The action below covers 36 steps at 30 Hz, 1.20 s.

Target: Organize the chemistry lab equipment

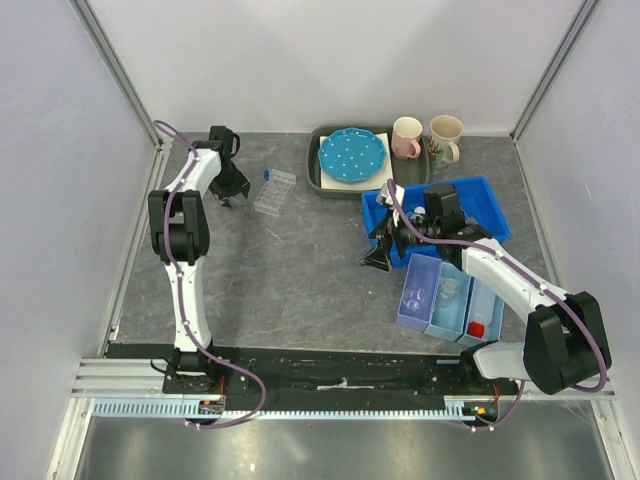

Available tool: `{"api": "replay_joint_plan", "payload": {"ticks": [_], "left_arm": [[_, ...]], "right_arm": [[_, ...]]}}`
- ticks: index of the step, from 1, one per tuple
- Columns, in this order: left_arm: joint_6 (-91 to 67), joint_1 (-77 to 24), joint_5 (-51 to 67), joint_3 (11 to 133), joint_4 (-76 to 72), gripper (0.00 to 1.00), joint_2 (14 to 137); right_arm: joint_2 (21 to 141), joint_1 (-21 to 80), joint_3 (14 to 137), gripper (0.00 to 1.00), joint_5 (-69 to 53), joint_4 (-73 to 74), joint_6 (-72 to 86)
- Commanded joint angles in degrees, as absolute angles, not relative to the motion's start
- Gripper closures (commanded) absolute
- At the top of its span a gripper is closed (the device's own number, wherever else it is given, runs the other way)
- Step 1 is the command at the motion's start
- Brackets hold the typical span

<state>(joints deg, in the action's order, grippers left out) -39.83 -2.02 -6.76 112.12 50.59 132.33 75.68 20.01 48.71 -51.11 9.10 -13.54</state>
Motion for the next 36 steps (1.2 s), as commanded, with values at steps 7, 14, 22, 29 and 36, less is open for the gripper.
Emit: {"api": "replay_joint_plan", "payload": {"ticks": [7,14,22,29,36], "left_arm": [[-37.4,-2.5,-7.6,119.0,56.7,0.58,137.5],[-33.8,-2.5,-10.6,117.8,57.6,0.77,137.1],[-32.4,-2.5,-11.9,106.8,48.6,0.88,125.1],[-30.4,-3.7,-0.6,78.7,26.7,0.89,97.2],[-36.9,-8.3,18.5,56.4,4.3,0.89,77.1]], "right_arm": [[74.4,19.7,51.2,0.02,-51.7,8.3,-14.8],[74.1,19.7,51.2,0.02,-51.7,8.4,-14.9],[73.9,19.6,51.2,0.02,-51.9,8.5,-14.9],[74.1,19.6,50.8,0.02,-54.1,7.9,-14.2],[72.9,19.5,48.8,0.02,-59.0,4.3,-10.7]]}}
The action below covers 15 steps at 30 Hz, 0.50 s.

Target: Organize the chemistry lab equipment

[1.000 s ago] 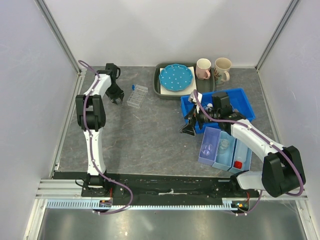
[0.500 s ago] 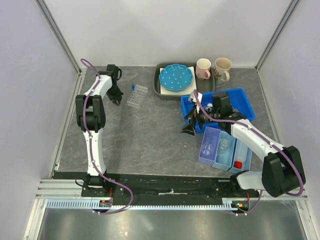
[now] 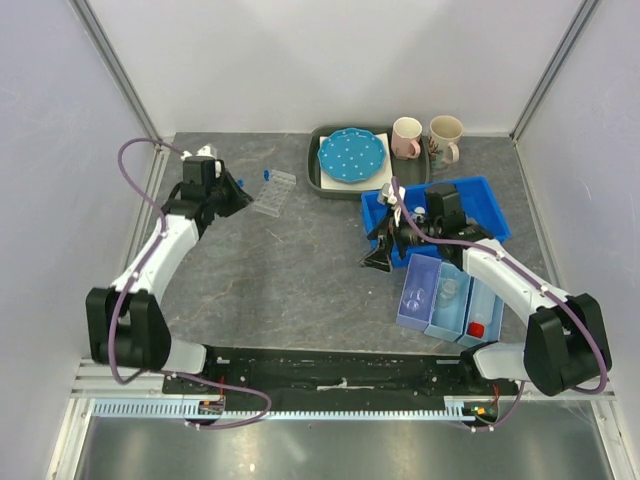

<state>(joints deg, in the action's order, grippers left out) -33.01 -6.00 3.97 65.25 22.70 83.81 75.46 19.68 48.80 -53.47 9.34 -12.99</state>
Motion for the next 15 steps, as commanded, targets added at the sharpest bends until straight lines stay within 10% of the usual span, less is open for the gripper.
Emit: {"api": "replay_joint_plan", "payload": {"ticks": [1,15], "left_arm": [[-39.5,-10.6,19.4,54.9,1.9,0.89,75.6],[-48.6,-39.0,4.7,45.9,-27.7,0.89,74.2]], "right_arm": [[72.6,19.5,48.3,0.02,-59.8,1.7,-9.5],[76.1,18.9,39.8,0.02,-62.1,-27.7,23.1]]}}
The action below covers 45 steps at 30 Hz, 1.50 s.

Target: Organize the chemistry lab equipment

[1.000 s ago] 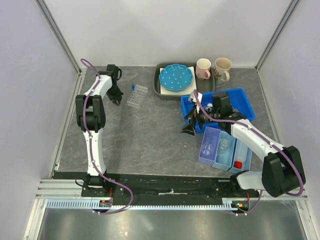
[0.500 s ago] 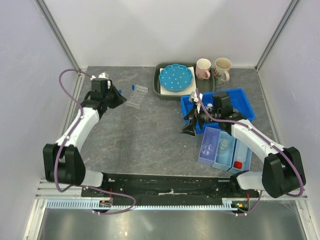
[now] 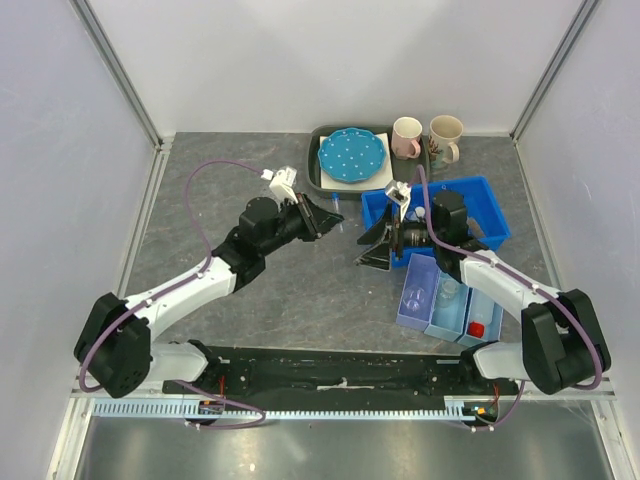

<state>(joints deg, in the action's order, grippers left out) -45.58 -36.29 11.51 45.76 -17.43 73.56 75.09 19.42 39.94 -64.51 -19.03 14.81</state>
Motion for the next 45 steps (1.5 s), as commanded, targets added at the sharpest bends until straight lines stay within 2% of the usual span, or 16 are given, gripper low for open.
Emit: {"api": "replay_joint_plan", "payload": {"ticks": [1,9,19,30,36,39,40,42,43,45], "left_arm": [[-48.5,-40.2,4.0,45.9,-28.1,0.89,74.3],[-48.6,-43.9,1.0,46.1,-28.7,0.89,76.0],[-48.6,-46.6,0.3,46.3,-29.3,0.89,77.1],[-48.4,-48.2,0.2,45.3,-29.0,0.88,76.8],[-48.1,-48.5,0.1,44.7,-28.8,0.88,76.0],[-46.8,-48.5,1.1,43.1,-30.3,0.82,75.1],[-46.3,-48.5,1.1,42.7,-30.4,0.71,73.9],[-45.4,-48.4,1.1,42.0,-29.9,0.56,72.6],[-45.0,-48.4,1.1,41.9,-29.0,0.41,71.2],[-43.1,-48.1,0.9,42.9,-24.3,0.32,69.7]], "right_arm": [[76.4,18.6,39.9,0.02,-61.3,-27.8,24.2],[76.9,18.3,38.8,0.1,-59.9,-32.4,30.9],[78.2,18.3,39.5,0.42,-60.2,-32.3,32.3],[78.3,17.7,40.1,0.61,-60.9,-31.7,32.1],[78.0,17.7,40.3,0.78,-62.1,-31.7,31.4],[77.9,17.7,40.3,0.81,-62.3,-30.9,30.1],[77.7,17.7,40.5,0.82,-62.4,-30.6,29.6],[77.5,17.6,40.6,0.83,-62.8,-29.9,28.7],[77.4,17.8,40.6,0.83,-63.2,-29.9,28.6],[77.1,17.8,40.6,0.83,-63.5,-29.9,28.1]]}}
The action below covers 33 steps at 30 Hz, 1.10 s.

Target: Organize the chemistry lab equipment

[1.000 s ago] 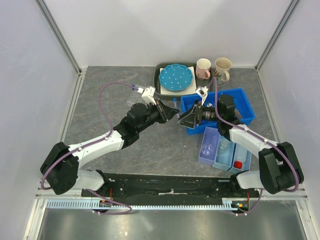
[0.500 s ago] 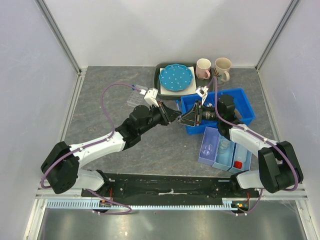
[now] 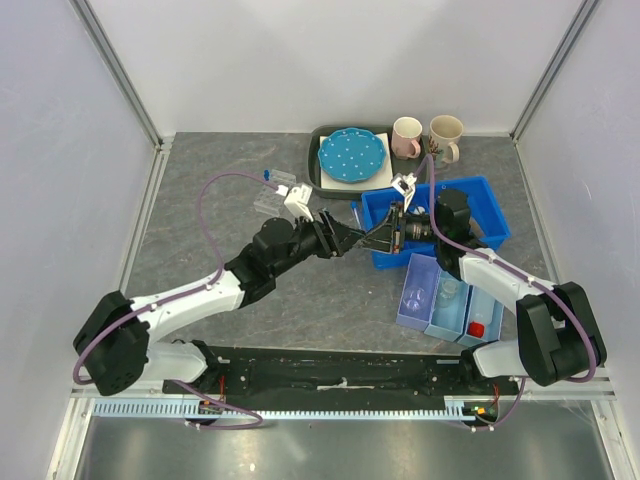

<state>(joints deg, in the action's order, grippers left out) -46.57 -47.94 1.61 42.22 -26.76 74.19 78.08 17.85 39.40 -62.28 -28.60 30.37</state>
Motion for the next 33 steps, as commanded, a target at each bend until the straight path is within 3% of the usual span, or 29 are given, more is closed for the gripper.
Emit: {"api": "replay_joint_plan", "payload": {"ticks": [1,5,13,19,26,33], "left_arm": [[-42.4,-48.1,0.8,43.6,-21.9,0.27,69.0],[-41.1,-45.5,0.9,48.2,-9.4,0.16,66.3],[-44.0,-35.2,19.3,58.0,3.5,0.13,71.8],[-40.4,-34.8,30.3,67.6,8.9,0.32,80.4],[-39.0,-35.0,34.3,71.0,10.2,0.56,84.3],[-36.3,-35.5,35.1,72.7,13.9,0.68,86.0]], "right_arm": [[76.9,17.8,40.5,0.83,-63.5,-29.9,28.0],[76.2,18.4,40.3,0.84,-64.0,-29.5,26.9],[75.3,20.0,41.0,0.84,-64.4,-25.1,20.2],[75.6,20.7,41.7,0.84,-64.4,-21.7,16.7],[76.1,21.0,42.5,0.84,-64.6,-19.3,14.7],[76.6,21.3,43.0,0.84,-64.4,-17.8,13.4]]}}
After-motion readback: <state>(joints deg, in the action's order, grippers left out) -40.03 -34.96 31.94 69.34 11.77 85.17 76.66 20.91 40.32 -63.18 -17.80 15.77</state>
